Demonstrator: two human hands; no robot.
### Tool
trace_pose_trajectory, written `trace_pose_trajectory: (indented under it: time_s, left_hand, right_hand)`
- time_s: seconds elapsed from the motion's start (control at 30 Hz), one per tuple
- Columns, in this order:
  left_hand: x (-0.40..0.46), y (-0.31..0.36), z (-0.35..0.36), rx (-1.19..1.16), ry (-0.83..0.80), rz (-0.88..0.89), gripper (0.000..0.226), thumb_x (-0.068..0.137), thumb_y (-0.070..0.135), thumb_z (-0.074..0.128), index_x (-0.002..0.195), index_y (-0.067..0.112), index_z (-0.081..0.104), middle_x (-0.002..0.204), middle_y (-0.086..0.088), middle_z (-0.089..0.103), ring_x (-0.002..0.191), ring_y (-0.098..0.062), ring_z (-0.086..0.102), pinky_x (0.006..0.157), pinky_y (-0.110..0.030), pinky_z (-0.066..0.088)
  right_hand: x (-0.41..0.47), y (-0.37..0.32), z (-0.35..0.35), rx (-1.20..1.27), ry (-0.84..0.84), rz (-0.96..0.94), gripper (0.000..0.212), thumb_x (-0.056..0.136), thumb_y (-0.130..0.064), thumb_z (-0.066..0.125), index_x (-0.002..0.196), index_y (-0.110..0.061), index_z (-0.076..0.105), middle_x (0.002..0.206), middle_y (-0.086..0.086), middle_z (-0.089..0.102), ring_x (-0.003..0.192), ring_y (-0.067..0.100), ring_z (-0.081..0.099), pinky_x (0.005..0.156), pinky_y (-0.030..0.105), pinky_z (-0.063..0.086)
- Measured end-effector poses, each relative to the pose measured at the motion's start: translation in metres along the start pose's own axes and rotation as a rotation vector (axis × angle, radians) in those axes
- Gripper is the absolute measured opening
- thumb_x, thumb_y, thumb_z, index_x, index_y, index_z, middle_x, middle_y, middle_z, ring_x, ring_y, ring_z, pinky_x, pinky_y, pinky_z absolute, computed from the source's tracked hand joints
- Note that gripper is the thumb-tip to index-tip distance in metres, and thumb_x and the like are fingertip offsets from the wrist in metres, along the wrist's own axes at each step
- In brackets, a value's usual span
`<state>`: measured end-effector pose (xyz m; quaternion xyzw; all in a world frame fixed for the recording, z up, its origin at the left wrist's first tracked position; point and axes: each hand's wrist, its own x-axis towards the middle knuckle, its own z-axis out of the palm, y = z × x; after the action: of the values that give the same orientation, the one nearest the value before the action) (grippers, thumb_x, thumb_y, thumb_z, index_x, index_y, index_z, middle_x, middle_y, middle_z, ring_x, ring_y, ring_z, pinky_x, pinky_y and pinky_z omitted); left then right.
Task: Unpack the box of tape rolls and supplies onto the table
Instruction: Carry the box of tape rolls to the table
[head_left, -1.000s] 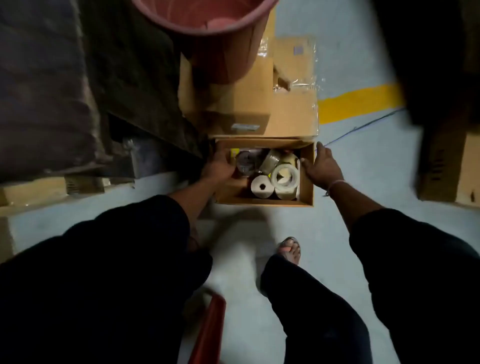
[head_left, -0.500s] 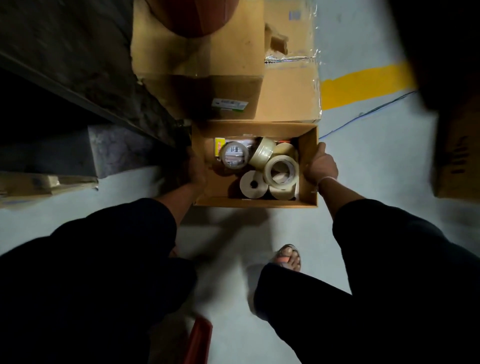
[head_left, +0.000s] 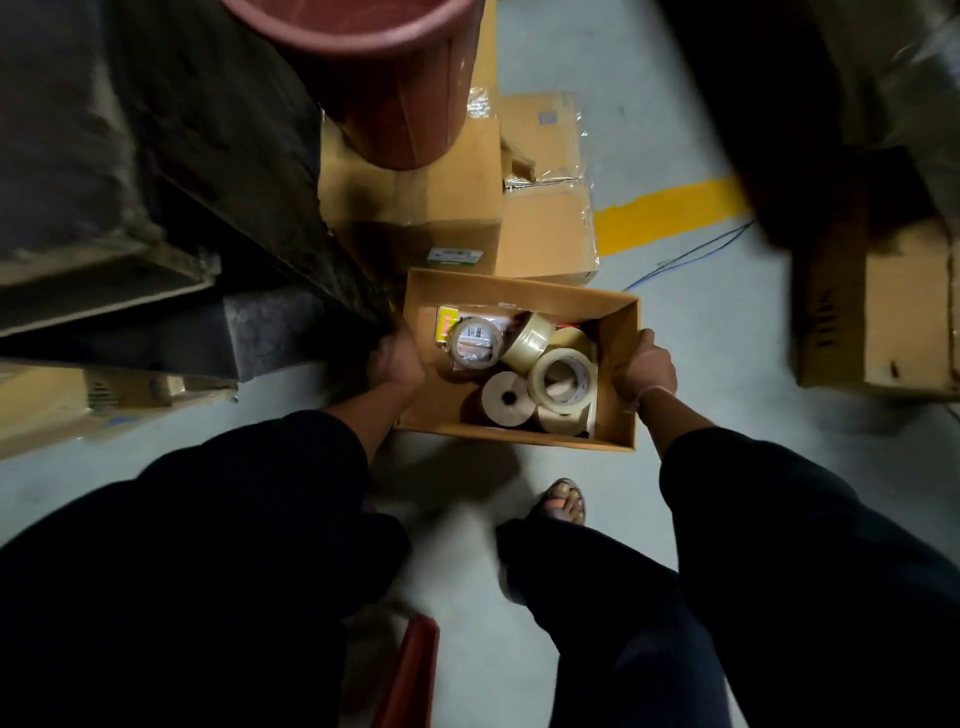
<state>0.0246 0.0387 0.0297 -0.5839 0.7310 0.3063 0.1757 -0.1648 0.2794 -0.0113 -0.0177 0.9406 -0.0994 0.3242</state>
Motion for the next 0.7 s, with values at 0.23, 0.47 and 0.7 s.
trace_pose_trajectory:
  time_s: [0.23,0.47,0.7]
  left_hand:
    - [-0.091,0.031,-0.096,0.019,-0.011,0.045,0.04,0.107,0.018,0.024,0.144,0.008,0.034,0.141,-0.027,0.05,0.131,-0.045,0.049,0.111,-0.053,0.038]
    - [-0.197,0.072,-0.202,0.124,-0.013,0.177,0.058,0.099,0.007,0.051,0.15,0.005,0.022,0.142,-0.025,0.05,0.129,-0.045,0.052,0.103,-0.05,0.045]
    - [-0.283,0.095,-0.29,0.038,-0.003,0.323,0.06,0.089,0.005,0.063,0.141,0.002,0.034,0.136,-0.027,0.053,0.122,-0.046,0.056,0.096,-0.05,0.048]
  right_hand:
    - [-0.092,-0.014,-0.109,-0.023,0.024,-0.029,0.036,0.096,-0.026,0.053,0.126,-0.009,0.043,0.117,0.023,0.06,0.108,0.044,0.06,0.087,0.047,0.049]
    - [-0.178,-0.039,-0.244,-0.06,0.063,-0.073,0.039,0.094,-0.025,0.055,0.128,-0.01,0.044,0.121,0.021,0.06,0.112,0.042,0.059,0.089,0.047,0.049]
    - [-0.248,-0.06,-0.37,-0.146,0.115,-0.2,0.041,0.097,-0.023,0.053,0.132,-0.004,0.044,0.129,0.027,0.054,0.121,0.045,0.055,0.098,0.05,0.047]
